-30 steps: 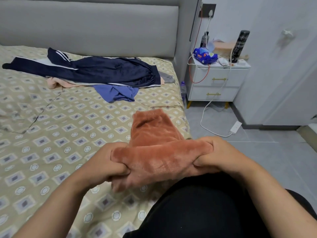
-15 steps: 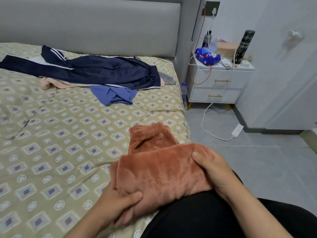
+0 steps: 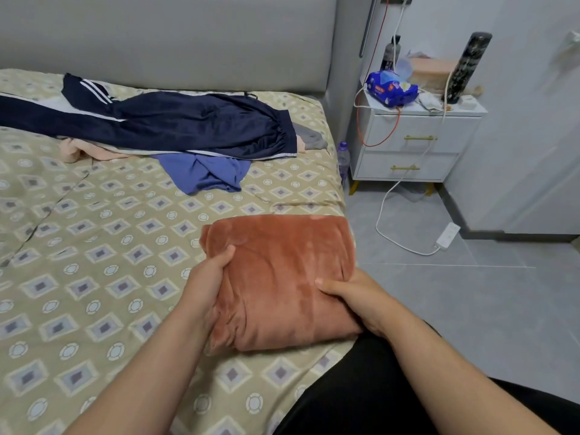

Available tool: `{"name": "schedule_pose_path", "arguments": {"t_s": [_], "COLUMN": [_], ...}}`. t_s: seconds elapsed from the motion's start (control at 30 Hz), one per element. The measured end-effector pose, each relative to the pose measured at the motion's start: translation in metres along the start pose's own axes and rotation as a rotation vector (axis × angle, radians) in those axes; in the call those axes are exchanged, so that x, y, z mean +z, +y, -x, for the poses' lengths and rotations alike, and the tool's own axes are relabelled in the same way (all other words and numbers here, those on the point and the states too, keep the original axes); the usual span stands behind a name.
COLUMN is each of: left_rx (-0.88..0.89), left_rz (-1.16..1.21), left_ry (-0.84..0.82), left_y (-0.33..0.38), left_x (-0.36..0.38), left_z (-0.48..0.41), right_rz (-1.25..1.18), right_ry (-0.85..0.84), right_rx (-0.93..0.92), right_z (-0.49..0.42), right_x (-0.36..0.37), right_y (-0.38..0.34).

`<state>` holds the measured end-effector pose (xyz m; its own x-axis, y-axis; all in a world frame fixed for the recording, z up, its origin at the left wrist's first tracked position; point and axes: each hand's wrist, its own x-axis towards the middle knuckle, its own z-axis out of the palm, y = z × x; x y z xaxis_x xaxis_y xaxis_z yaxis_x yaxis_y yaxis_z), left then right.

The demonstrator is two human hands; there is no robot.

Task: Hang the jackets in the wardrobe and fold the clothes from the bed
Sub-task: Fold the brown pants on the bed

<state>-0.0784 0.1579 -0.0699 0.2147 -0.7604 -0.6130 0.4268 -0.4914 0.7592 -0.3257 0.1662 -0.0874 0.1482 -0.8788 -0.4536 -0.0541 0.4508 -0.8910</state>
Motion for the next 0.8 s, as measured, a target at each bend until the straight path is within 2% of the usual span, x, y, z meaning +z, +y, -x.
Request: {"name": "schedule_pose_path", "arguments": {"t_s": [0.07, 0.1, 0.13, 0.17, 0.2, 0.23, 0.27, 0.3, 0.33, 0.4, 0.47, 0.5, 0.53, 0.63, 0.73, 0.8], "left_rx": [-0.02, 0.062, 0.237, 0.505, 0.827, 1.084, 1.194, 1.15, 1.006, 0.807, 0.776, 0.798, 0.816, 0.845, 0.857, 0.854], "left_rz": [-0.025, -0.129, -0.326, -0.542, -0.691, -0.833, -1.039, -1.291, -1.528, -1.784, -1.813, -1.803, -1.797, -1.783, -1.738, -1.686], "left_ry": [-0.013, 0.057, 0.221, 0.419, 0.479, 0.343, 0.135, -0.036, -0.112, -0.062, -0.018, -0.008, -0.001, 0.005, -0.004, -0.004], "left_y": [0.007, 0.01, 0.013, 0.016, 0.021, 0.024, 0.022, 0.014, 0.004, -0.015, -0.029, -0.034, -0.037, -0.04, -0.042, -0.042], "left_x": [0.004, 0.003, -0.001, -0.003, 0.0, 0.008, 0.014, 0.021, 0.026, 0.027, 0.026, 0.024, 0.024, 0.02, 0.02, 0.02], "left_z": [0.001, 0.004, 0.011, 0.021, 0.041, 0.056, 0.059, 0.053, 0.043, 0.012, -0.008, -0.012, -0.014, -0.017, -0.023, -0.029], "right_rz": [0.005, 0.016, 0.028, 0.037, 0.049, 0.073, 0.115, 0.176, 0.258, 0.572, 0.955, 1.085, 1.175, 1.308, 1.449, 1.41], "right_ry": [0.074, 0.095, 0.109, 0.118, 0.132, 0.156, 0.188, 0.228, 0.278, 0.433, 0.522, 0.501, 0.431, 0.338, 0.306, 0.23], "right_rx": [0.002, -0.013, -0.034, -0.058, -0.082, -0.105, -0.126, -0.144, -0.165, -0.275, -0.525, -0.638, -0.67, -0.55, -0.607, -0.619], "right_z": [-0.01, -0.014, -0.016, -0.017, -0.018, -0.019, -0.021, -0.023, -0.023, -0.021, -0.018, -0.019, -0.021, -0.029, -0.036, -0.042], "right_x": [0.004, 0.006, 0.008, 0.009, 0.011, 0.013, 0.014, 0.015, 0.016, 0.018, 0.024, 0.027, 0.029, 0.036, 0.042, 0.042], "right_y": [0.002, 0.003, 0.004, 0.004, 0.004, 0.003, 0.003, 0.003, 0.002, 0.003, 0.005, 0.006, 0.007, 0.008, 0.007, 0.008]}}
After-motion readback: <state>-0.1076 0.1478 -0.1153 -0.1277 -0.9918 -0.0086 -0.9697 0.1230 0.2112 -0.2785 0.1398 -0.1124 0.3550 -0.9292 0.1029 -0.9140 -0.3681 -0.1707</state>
